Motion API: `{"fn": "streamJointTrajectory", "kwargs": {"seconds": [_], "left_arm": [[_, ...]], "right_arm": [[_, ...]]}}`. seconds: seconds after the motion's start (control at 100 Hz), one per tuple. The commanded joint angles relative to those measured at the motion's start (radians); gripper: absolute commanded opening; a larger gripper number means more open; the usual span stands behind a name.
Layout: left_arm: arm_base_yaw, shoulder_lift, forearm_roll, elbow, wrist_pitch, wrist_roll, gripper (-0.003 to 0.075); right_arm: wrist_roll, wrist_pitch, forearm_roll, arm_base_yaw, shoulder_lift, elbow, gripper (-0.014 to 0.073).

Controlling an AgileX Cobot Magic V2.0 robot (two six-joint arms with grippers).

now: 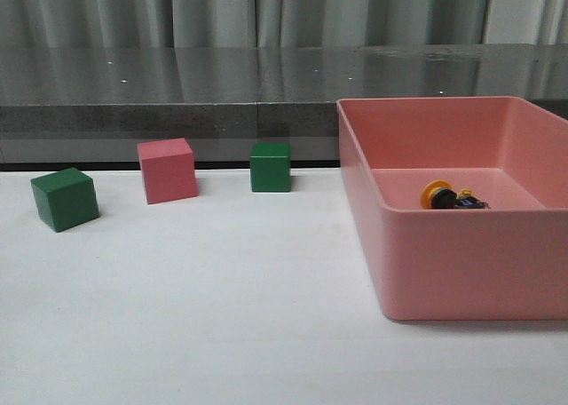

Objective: Place and stand button with both arms

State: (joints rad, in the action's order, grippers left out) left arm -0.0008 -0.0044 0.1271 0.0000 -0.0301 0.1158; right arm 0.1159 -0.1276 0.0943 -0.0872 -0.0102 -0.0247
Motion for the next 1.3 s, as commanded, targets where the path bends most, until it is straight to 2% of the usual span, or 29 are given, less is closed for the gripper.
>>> {"fn": "streamJointTrajectory", "kwargs": {"seconds": [0.0,0.11,0.3,0.47,0.6,0.79,0.93,1.16,1.29], "left_arm": [[-0.001,-0.032,-0.002,0.045,0.084,0.006,-0.0020],[-0.001,-0.032,-0.002,0.045,0.084,0.006,-0.0020],[-0.001,-0.032,-0.002,0.045,0.084,0.006,-0.0020],[-0.001,-0.032,-0.002,0.045,0.084,0.006,-0.0020],[-0.001,-0.032,-0.002,0.045,0.084,0.006,-0.0020],[-0.001,-0.032,-0.002,0.045,0.084,0.006,-0.0020],[-0.001,-0.032,-0.002,0.045,0.084,0.006,-0.0020],[-0.001,-0.032,-0.002,0.045,0.084,0.006,-0.0020],[-0.001,-0.032,-0.002,0.045,0.084,0.006,-0.0020]], "right_arm": [[0.000,0.091,0.012,0.004,-0.016,0.012,-0.0062],[0.000,0.120,0.013,0.004,-0.016,0.012,-0.0062],[0.021,0.280,-0.006,0.003,-0.014,0.046,-0.0062],[0.050,0.161,-0.017,0.001,0.061,0.211,-0.0062],[0.050,0.067,-0.022,-0.001,0.250,0.368,-0.0062],[0.050,0.031,-0.032,-0.001,0.588,0.615,-0.0062],[0.050,0.013,-0.132,-0.004,0.831,0.753,-0.0062],[0.044,0.002,-0.153,-0.109,1.188,0.954,-0.0062],[-0.021,0.002,-0.116,-0.155,1.350,1.037,-0.0062]]}}
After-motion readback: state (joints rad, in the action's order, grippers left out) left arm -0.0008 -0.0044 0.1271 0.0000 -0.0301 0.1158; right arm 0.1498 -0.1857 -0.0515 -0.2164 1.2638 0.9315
